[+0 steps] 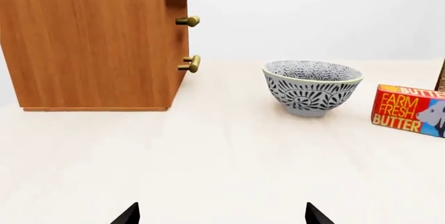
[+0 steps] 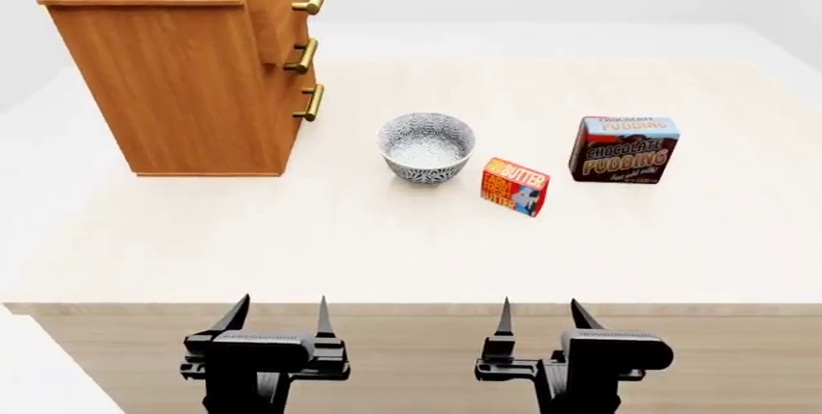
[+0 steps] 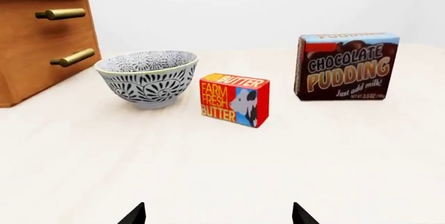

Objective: Put the butter at the back in the top drawer of the cabinet and close it.

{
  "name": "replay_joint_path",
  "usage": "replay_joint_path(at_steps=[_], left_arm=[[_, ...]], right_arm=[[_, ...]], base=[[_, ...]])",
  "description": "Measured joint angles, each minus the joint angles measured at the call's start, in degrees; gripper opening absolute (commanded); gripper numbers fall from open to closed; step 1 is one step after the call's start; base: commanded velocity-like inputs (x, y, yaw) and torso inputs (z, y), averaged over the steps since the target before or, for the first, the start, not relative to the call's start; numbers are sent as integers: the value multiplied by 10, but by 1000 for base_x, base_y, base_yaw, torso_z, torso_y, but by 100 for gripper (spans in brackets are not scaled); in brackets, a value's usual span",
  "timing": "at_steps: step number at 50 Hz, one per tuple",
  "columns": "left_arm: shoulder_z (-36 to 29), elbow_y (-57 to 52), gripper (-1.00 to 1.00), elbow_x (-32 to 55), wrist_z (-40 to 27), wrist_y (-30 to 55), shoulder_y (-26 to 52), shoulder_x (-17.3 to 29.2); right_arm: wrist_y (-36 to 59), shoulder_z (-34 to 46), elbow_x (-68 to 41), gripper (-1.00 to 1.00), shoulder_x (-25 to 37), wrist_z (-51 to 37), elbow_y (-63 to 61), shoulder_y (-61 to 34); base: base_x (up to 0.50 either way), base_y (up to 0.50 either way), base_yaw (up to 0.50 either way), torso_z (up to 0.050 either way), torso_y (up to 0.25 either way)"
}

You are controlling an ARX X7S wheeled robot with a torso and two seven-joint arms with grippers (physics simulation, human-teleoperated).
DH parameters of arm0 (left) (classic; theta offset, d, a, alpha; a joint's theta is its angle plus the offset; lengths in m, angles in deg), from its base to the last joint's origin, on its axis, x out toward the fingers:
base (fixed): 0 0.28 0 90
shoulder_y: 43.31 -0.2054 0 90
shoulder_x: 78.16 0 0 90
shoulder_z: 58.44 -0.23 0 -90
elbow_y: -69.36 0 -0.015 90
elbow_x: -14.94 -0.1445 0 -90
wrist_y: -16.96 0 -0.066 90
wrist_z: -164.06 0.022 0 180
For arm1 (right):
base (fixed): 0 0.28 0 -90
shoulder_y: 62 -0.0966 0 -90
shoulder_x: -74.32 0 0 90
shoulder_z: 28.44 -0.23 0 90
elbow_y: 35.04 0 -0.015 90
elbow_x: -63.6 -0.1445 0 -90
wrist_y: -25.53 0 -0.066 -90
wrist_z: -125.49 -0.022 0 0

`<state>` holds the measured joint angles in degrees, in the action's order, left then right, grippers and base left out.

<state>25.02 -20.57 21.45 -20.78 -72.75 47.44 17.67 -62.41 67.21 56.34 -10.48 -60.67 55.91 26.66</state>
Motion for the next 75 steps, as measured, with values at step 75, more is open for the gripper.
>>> replay_joint_path(at_steps=[75], left_arm=[[40, -462, 100, 147, -91, 340, -20, 82]], right_arm=[[287, 28, -67, 100, 83, -69, -434, 21]], base=[[159, 11, 0, 27, 0]])
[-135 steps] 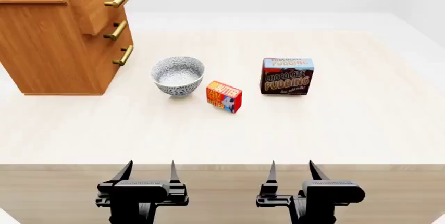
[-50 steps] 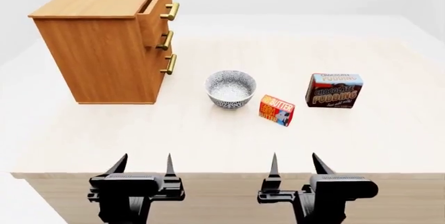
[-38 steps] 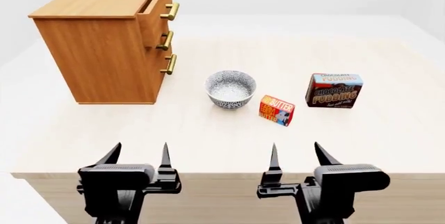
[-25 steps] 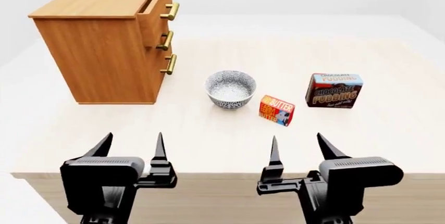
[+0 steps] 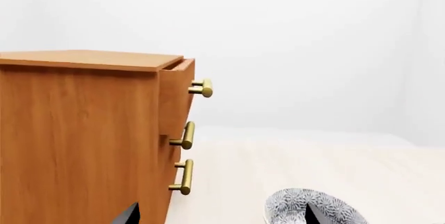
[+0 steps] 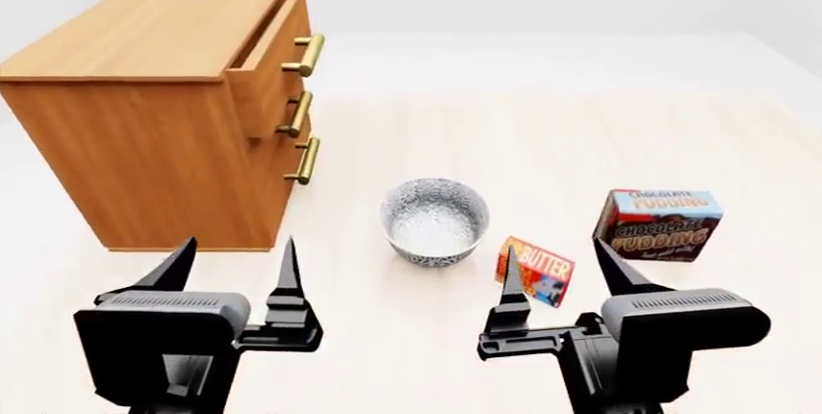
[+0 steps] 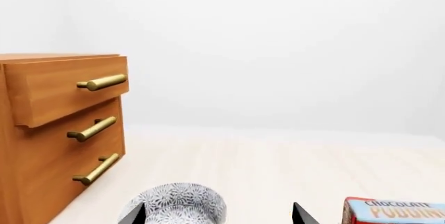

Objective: Put the butter at the back in the top drawer of the cabinet and close it.

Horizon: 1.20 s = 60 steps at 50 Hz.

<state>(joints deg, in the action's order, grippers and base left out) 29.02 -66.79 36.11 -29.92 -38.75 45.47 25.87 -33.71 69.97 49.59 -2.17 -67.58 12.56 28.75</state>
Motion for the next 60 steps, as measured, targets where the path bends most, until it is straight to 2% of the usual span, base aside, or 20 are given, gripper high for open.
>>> replay_joint_path(at_steps=[20, 33, 41, 60], left_arm=[[0, -8, 100, 11, -5, 3, -3, 8], [-1, -8, 100, 15, -8, 2, -4, 11], [-2, -8, 100, 17, -10, 0, -5, 14], [6, -44, 100, 43, -13, 6, -20, 27]], right_arm=[[-5, -1, -8, 100, 5, -6, -7, 6], [-15, -1, -11, 100, 8, -9, -6, 9], [-18, 1, -11, 100, 10, -12, -7, 11], [-37, 3, -6, 100, 19, -17, -15, 25]], base=[[500, 53, 0, 0, 1], [21, 0, 0, 0, 0], [453, 0, 0, 0, 0], [0, 0, 0, 0, 0]])
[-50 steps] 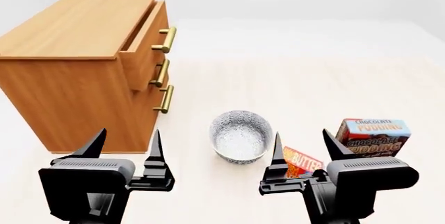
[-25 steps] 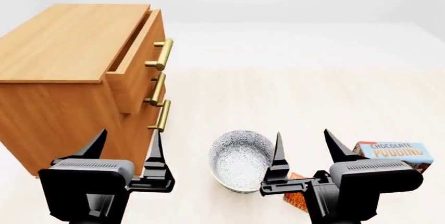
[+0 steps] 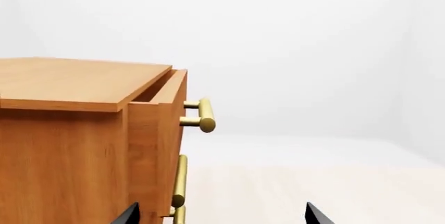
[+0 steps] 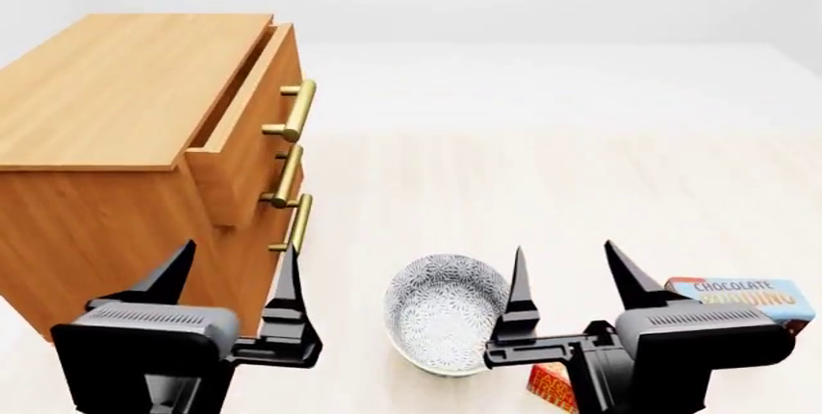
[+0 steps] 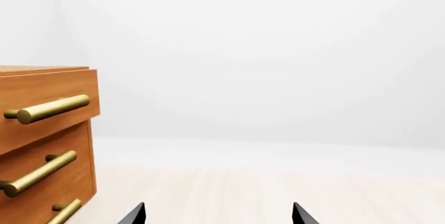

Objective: Put the butter at the back in the top drawer of the cabinet and close it.

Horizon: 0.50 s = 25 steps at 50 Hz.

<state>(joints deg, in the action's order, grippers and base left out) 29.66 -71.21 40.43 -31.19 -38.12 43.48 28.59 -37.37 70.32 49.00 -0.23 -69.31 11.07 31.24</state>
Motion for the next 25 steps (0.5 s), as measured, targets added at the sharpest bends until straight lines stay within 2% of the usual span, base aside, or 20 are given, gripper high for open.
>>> replay_joint_path(at_steps=[8, 12, 18, 25], left_arm=[[22, -40, 100, 47, -15, 33, 6, 13], [31, -57, 100, 99, -49, 46, 20, 39], [9, -74, 100, 199, -145, 14, 58, 127], [-54, -84, 100, 297, -251, -56, 127, 242]], right_arm=[[-17, -7, -2, 100, 5, -1, -5, 11], [-26, -11, -3, 100, 8, -2, -8, 17], [-39, -16, -6, 100, 11, -2, -11, 26], [-54, -21, -10, 100, 15, -1, -12, 34]], base=[[0, 0, 0, 0, 0], [0, 0, 0, 0, 0], [0, 0, 0, 0, 0], [0, 0, 0, 0, 0]])
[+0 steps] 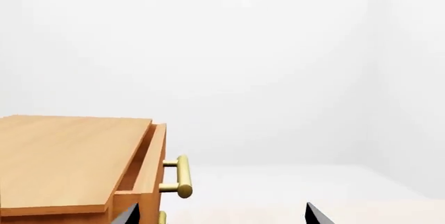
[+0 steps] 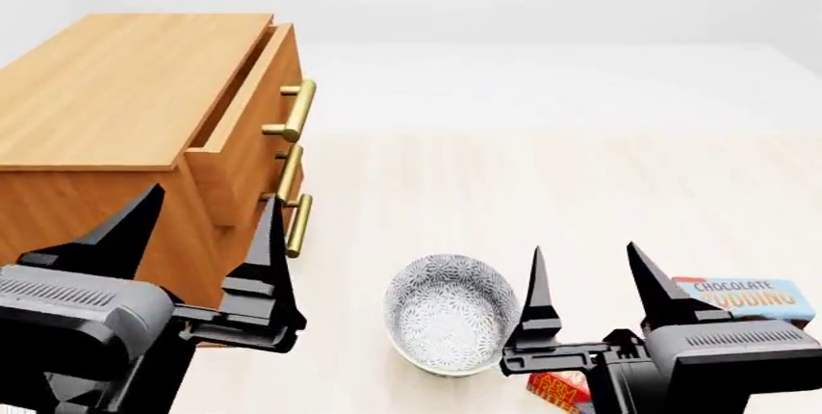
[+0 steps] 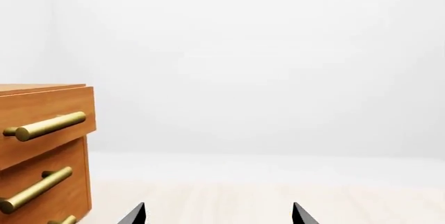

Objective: Put the butter at the back in the top drawer of the cabinet and close it.

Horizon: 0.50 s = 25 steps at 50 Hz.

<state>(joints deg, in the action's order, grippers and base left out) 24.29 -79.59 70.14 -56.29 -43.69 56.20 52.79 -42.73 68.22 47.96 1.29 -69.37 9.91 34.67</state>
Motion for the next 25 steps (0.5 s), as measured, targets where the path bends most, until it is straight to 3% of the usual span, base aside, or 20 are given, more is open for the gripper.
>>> replay_joint_path(at_steps=[12, 25], left_arm=[[-85, 2, 100, 173, -117, -63, 160, 127], [-151, 64, 100, 397, -204, -8, 406, 161]], right_arm=[[-23, -7, -5, 100, 7, 2, -1, 13], [-34, -10, -15, 100, 16, 5, -3, 20]], base=[[0, 0, 0, 0, 0], [0, 0, 0, 0, 0]])
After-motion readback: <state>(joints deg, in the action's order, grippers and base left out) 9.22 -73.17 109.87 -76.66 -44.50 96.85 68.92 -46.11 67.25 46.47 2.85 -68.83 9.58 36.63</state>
